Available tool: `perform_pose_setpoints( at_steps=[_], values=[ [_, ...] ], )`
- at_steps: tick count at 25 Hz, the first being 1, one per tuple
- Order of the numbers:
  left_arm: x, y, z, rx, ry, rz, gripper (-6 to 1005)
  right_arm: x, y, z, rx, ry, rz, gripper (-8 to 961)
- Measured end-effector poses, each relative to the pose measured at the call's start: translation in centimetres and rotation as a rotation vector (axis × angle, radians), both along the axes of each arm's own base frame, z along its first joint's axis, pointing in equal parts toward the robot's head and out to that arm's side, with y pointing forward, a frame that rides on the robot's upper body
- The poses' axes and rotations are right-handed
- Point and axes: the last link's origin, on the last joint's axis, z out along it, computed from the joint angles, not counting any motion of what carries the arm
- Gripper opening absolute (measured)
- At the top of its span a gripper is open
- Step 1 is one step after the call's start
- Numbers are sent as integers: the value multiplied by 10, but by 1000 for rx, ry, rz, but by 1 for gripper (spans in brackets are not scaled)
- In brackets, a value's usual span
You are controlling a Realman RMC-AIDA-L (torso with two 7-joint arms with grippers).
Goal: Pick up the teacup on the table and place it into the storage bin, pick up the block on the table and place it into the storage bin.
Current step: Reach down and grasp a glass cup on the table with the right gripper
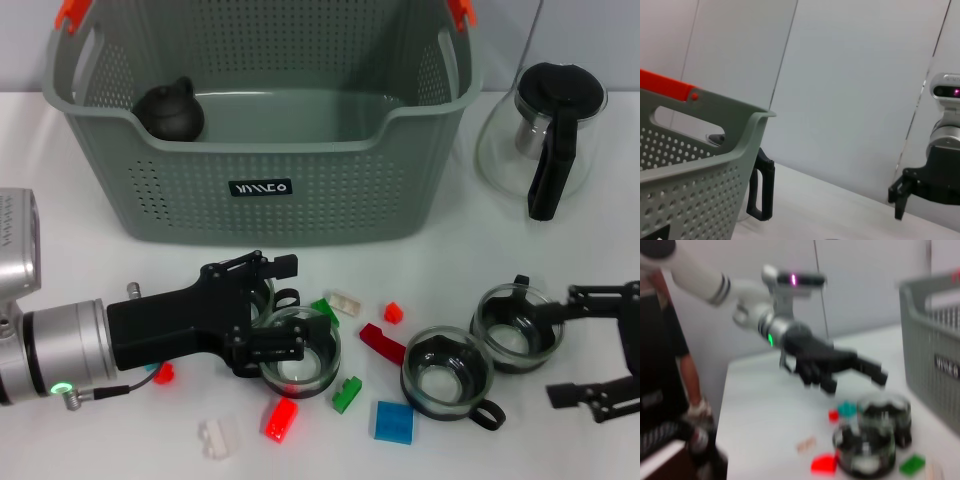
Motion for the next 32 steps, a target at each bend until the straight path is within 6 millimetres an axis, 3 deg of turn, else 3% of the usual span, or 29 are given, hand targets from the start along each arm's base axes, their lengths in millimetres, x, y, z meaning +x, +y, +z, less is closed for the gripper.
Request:
perform_pose_setpoints(
  at_steps=[5,11,32],
  values=[
    [2,0,-3,2,-9,7,926,1,6,12,-46,-161,-36,915],
    [3,-1,-5,9,-22,13,925,-6,15,13,-58,-252,-41,912],
    [1,-4,-5,26,-54,46,920,-29,41,-23,-26,-453,131,911]
  ],
)
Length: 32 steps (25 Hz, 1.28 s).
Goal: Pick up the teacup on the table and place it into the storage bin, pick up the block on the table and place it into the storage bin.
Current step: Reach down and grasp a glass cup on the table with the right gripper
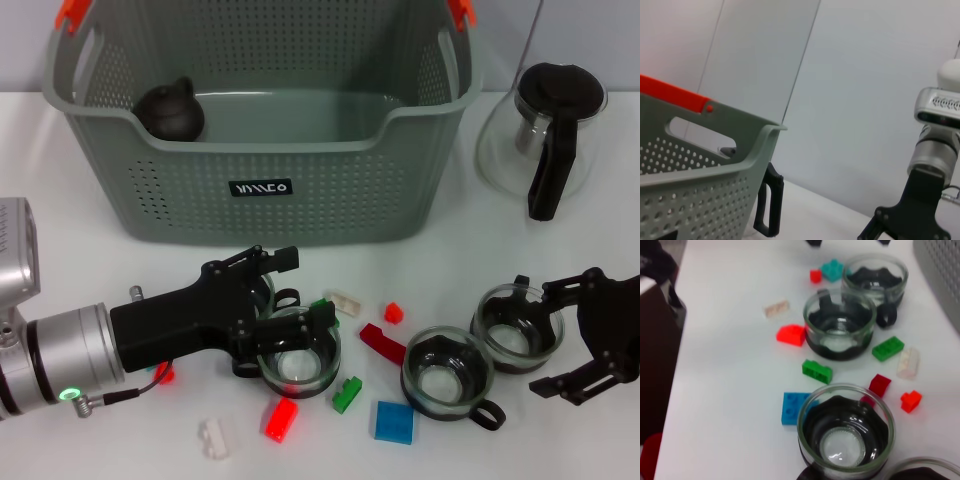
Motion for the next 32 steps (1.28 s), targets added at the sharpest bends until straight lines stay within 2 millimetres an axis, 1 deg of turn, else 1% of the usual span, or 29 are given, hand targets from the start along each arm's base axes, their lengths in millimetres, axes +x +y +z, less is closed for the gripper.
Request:
perform_pose_setpoints(
  at_steps=[7,15,20,31,32],
  values=[
    [0,1,0,15,-13,11,919,-5,5,-21,-27,-111,41,911],
    [-2,1,-1,20,-3,24,917,-7,9,-33,-40,-181,44,911],
    [-3,1,-1,20,-2,26,916,-6,8,-39,-42,-217,41,857],
    [-6,-2,-1,20,-1,37,913,-9,8,-38,-39,-226,-10,640],
    [-6,-2,-1,20,-1,38,913,-9,9,-38,-38,-229,-16,600]
  ],
)
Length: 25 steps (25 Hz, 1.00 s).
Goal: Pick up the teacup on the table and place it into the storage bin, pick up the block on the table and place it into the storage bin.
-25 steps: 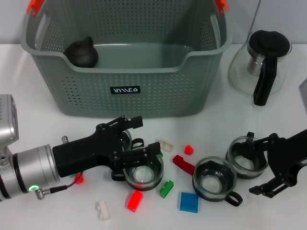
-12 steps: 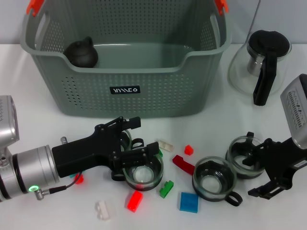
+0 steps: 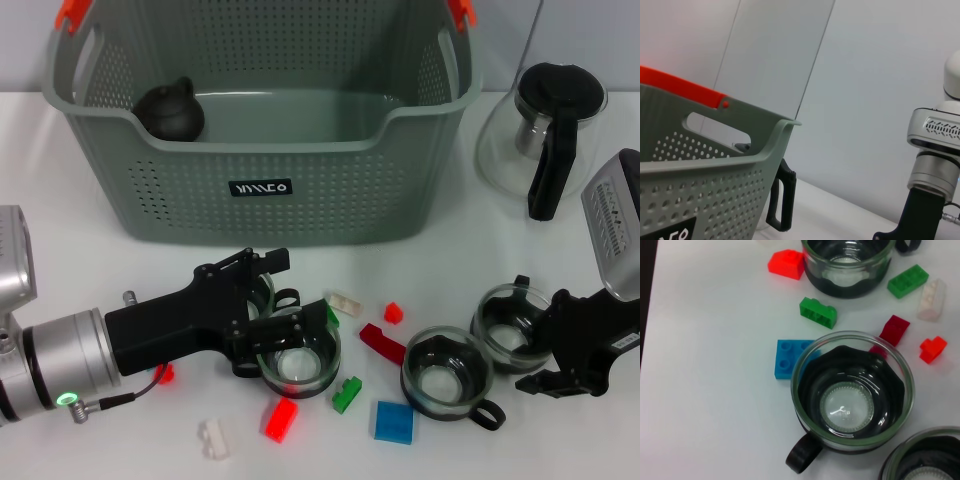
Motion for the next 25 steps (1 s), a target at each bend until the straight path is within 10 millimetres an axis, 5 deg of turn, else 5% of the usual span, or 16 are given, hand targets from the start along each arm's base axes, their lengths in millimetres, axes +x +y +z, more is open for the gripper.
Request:
perform_pose_setpoints(
  at_steps=[13,17,25],
  values=[
    [0,0,0,0,-1,0,910,3,-1,4,6,-13,-19,70],
    [0,-1,0,-1,-3,-1,910,-1,-5,19,14,8,-27,69],
    [0,-1,0,-1,-1,1,908,-37,-17,83,79,195,-6,68]
  ],
)
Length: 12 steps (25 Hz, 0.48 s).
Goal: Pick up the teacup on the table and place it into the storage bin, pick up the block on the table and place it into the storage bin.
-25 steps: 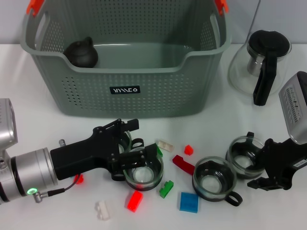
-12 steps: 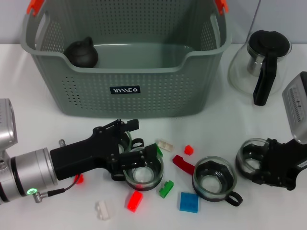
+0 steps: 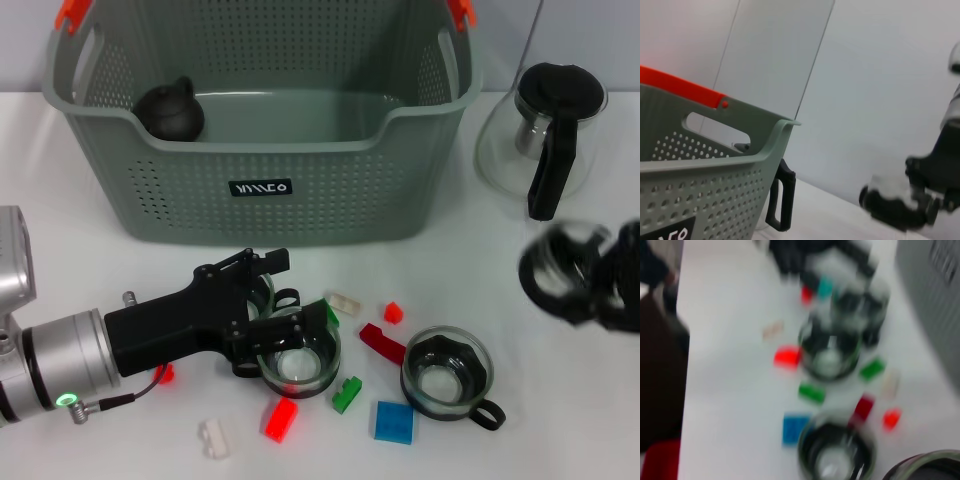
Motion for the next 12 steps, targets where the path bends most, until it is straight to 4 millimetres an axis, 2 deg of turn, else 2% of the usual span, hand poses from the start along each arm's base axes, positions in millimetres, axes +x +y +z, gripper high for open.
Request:
perform_pose_setpoints(
  at_steps=[2,5,12],
  values=[
    [0,0,0,0,0,0,907,-12,1,6,15,57,31,67],
    [0,0,0,0,0,-1,907,-35,1,2,-34,148,73,66],
    [0,1,0,1,2,-1,905,-103,13,-12,-150,317,185,65]
  ],
)
